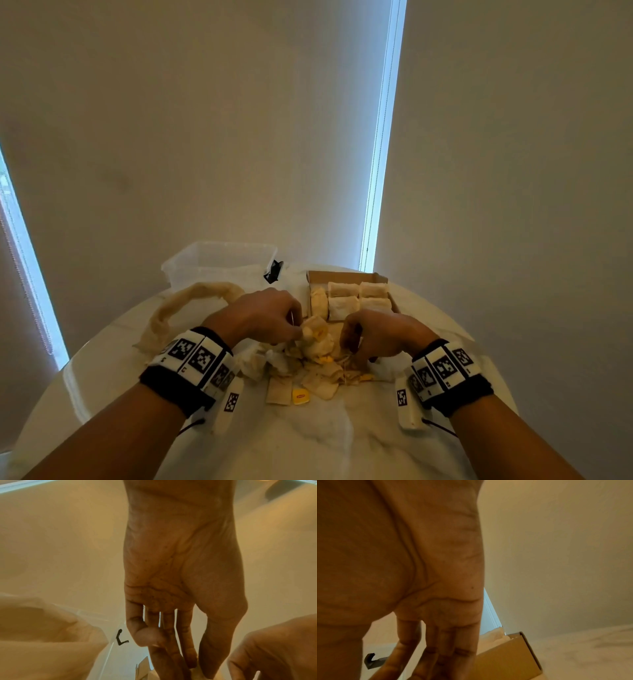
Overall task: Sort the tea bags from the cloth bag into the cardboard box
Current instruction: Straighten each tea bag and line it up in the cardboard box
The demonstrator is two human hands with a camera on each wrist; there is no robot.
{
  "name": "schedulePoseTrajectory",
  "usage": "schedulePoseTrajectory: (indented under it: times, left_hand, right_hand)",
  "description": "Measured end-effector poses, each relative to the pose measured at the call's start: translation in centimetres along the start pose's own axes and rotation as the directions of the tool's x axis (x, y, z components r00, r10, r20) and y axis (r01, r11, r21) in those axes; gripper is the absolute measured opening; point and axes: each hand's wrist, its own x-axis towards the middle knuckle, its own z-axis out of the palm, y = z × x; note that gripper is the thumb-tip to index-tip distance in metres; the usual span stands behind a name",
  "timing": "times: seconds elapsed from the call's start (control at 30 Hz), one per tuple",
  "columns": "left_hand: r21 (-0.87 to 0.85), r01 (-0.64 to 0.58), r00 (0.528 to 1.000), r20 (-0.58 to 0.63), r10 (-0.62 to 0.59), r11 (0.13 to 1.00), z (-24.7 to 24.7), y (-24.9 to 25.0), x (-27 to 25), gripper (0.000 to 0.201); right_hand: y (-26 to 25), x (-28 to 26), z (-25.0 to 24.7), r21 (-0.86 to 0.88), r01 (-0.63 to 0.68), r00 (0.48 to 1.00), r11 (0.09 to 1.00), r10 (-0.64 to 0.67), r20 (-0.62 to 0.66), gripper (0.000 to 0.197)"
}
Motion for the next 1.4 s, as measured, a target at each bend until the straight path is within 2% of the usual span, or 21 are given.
schedulePoseTrajectory:
  times: [0.17, 0.23, 0.33, 0.43, 0.53, 0.67, 0.73, 0.87, 1.0, 1.07, 1.17, 1.27, 1.4]
  left_hand:
    - [-0.042, 0.011, 0.999, -0.032, -0.012, 0.999, 0.2, -0.5, 0.0, 0.027]
    - [-0.069, -0.009, 0.988, -0.155, -0.002, 0.998, 0.5, -0.8, 0.0, 0.028]
    - [-0.195, -0.082, 0.943, -0.334, 0.013, 0.977, 1.4, -1.2, 0.1, 0.031]
    - [-0.387, -0.138, 0.957, -0.29, 0.021, 0.912, 2.5, -1.1, 0.6, 0.043]
    - [-0.525, -0.173, 0.966, -0.254, 0.041, 0.833, 3.5, -0.9, 1.3, 0.052]
    - [-0.63, -0.215, 0.953, -0.302, 0.02, 0.746, 4.2, -0.7, 1.7, 0.032]
    - [-0.679, -0.211, 0.956, -0.292, 0.005, 0.703, 4.4, -0.7, 1.7, 0.028]
    - [-0.784, -0.178, 0.967, -0.252, -0.043, 0.595, 4.8, -0.7, 1.5, 0.03]
    - [-0.853, -0.16, 0.961, -0.249, -0.119, 0.498, 5.3, -1.0, 0.9, 0.027]
    - [-0.877, -0.152, 0.956, -0.248, -0.159, 0.457, 5.6, -1.3, 0.7, 0.026]
    - [-0.894, -0.155, 0.947, -0.255, -0.194, 0.421, 5.9, -1.7, 0.5, 0.026]
    - [-0.902, -0.149, 0.945, -0.25, -0.209, 0.406, 5.7, -1.6, 0.4, 0.025]
    - [-0.917, -0.146, 0.951, -0.234, -0.204, 0.372, 5.4, -1.2, 0.3, 0.024]
  right_hand:
    - [0.1, -0.6, -1.5, 0.204, 0.095, 0.984, 0.974, -0.062, -0.164, 0.026]
    - [0.1, -0.8, -1.8, 0.302, 0.142, 0.966, 0.943, -0.066, -0.249, 0.023]
    - [0.0, -0.2, -1.3, 0.464, 0.177, 0.947, 0.868, -0.022, -0.322, 0.02]
    - [-0.1, 1.0, -0.3, 0.612, 0.219, 0.931, 0.76, 0.025, -0.364, 0.018]
    - [-0.5, 1.6, 0.5, 0.705, 0.268, 0.932, 0.657, 0.009, -0.363, 0.019]
    - [-0.5, 1.8, 1.2, 0.78, 0.304, 0.929, 0.547, 0.011, -0.369, 0.023]
    - [-0.3, 1.8, 1.5, 0.801, 0.311, 0.932, 0.512, 0.0, -0.362, 0.025]
    - [-0.8, 1.4, 1.3, 0.794, 0.301, 0.937, 0.529, -0.011, -0.348, 0.03]
    - [-1.9, 1.1, 0.2, 0.686, 0.257, 0.943, 0.681, -0.02, -0.333, 0.038]
    - [-2.5, 1.1, 0.2, 0.659, 0.271, 0.935, 0.702, -0.029, -0.353, 0.039]
    - [-3.0, 1.4, 1.3, 0.667, 0.303, 0.921, 0.681, -0.03, -0.388, 0.036]
    - [-2.7, 2.0, 2.5, 0.729, 0.307, 0.92, 0.612, 0.007, -0.392, 0.032]
    - [-2.6, 2.0, 3.1, 0.786, 0.304, 0.934, 0.538, -0.004, -0.358, 0.041]
